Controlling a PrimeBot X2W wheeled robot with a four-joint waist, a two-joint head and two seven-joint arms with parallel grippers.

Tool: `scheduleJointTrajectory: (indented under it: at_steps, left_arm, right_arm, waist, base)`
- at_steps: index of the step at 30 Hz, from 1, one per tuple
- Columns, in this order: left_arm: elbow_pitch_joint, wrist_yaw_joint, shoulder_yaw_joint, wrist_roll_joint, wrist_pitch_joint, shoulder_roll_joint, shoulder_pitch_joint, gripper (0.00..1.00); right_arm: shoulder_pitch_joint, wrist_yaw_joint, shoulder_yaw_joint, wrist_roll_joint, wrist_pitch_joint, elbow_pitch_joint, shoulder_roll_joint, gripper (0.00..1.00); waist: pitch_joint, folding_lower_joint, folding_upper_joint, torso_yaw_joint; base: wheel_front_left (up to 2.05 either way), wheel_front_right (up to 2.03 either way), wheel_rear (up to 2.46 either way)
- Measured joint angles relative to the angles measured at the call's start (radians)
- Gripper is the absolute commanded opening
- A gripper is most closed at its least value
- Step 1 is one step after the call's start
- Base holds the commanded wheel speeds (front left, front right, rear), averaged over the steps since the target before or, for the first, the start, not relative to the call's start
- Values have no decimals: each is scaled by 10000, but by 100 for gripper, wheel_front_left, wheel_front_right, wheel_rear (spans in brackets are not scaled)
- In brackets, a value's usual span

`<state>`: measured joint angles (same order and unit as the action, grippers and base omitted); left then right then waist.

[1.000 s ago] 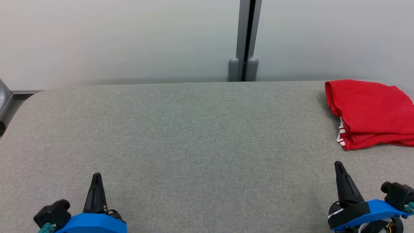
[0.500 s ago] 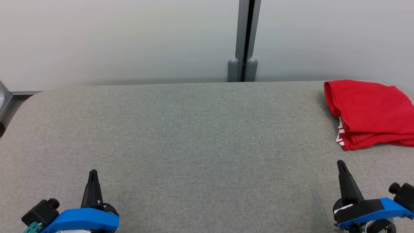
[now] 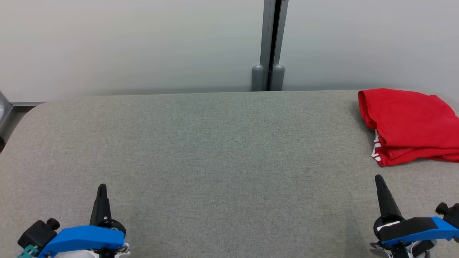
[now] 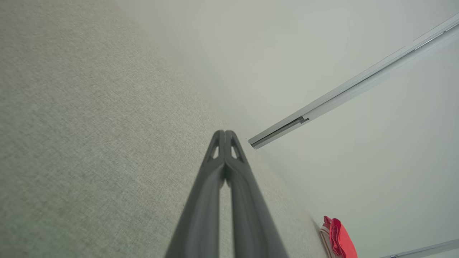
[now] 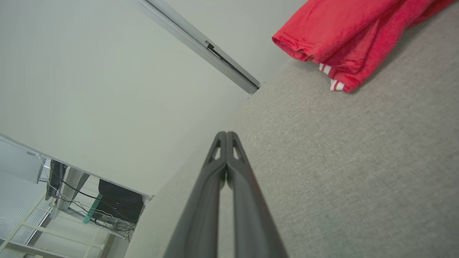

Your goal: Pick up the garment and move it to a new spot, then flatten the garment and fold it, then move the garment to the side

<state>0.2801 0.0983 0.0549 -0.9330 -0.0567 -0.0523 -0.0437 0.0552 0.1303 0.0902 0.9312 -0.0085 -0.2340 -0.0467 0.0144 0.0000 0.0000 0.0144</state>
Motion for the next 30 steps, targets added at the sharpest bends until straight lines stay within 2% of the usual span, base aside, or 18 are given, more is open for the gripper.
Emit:
scheduleJointTrajectory:
  at_steps: [30]
  left_arm:
    - [-163, 132, 288, -3183, 817, 6, -252, 0]
  right_arm:
    - [221, 0, 111, 3175, 571, -46, -2, 0]
  waist:
    - [-45, 0, 0, -57]
  base:
    - [0, 0, 0]
